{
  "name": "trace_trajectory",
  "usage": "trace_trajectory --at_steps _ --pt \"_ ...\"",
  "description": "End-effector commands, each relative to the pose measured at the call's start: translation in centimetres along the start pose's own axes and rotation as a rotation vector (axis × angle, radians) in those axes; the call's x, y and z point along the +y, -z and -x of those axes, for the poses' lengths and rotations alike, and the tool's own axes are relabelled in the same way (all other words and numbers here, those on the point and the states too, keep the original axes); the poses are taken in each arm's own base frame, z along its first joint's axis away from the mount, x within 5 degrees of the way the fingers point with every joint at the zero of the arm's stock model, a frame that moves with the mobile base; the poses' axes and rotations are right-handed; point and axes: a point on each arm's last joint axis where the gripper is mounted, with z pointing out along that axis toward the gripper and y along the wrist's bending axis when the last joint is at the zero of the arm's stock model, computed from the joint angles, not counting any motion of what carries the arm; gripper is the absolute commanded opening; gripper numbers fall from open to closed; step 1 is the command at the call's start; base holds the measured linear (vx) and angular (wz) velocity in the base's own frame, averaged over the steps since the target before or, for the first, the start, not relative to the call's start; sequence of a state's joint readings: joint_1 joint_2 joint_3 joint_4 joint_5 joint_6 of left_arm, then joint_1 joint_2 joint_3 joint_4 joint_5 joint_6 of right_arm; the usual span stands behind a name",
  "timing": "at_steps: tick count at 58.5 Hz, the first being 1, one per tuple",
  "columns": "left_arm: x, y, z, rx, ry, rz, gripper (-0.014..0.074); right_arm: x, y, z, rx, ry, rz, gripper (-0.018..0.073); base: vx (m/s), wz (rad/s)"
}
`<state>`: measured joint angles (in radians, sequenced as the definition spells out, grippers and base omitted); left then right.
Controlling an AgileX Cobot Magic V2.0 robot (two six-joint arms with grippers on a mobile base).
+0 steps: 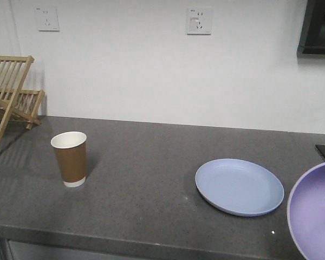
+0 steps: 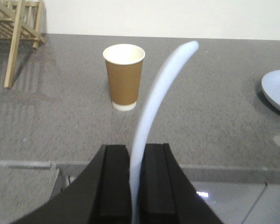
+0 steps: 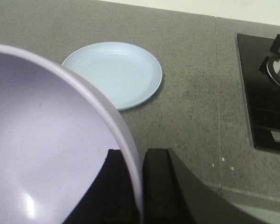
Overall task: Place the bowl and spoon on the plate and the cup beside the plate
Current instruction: 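Drive the base to the counter with the paper cup and plate, then move the held bowl with the right gripper above the light blue plate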
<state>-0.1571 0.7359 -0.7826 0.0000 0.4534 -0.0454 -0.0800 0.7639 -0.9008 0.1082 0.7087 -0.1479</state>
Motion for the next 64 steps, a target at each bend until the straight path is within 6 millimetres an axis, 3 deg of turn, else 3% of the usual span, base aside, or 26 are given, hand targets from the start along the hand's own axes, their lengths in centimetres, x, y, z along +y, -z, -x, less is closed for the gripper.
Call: trace_trajectory --at_steps 1,64 --pt "-0.13 0.59 1.67 -0.118 0.01 -0.011 0.0004 -0.14 0.7 1.49 -0.114 0.005 -0.016 -0.0012 0.33 -0.07" --pt "-0.13 0.56 1.66 -0.117 0.01 -0.011 0.0004 -0.14 0.7 1.49 -0.114 0.005 -0.016 -0.0012 0.21 -0.14"
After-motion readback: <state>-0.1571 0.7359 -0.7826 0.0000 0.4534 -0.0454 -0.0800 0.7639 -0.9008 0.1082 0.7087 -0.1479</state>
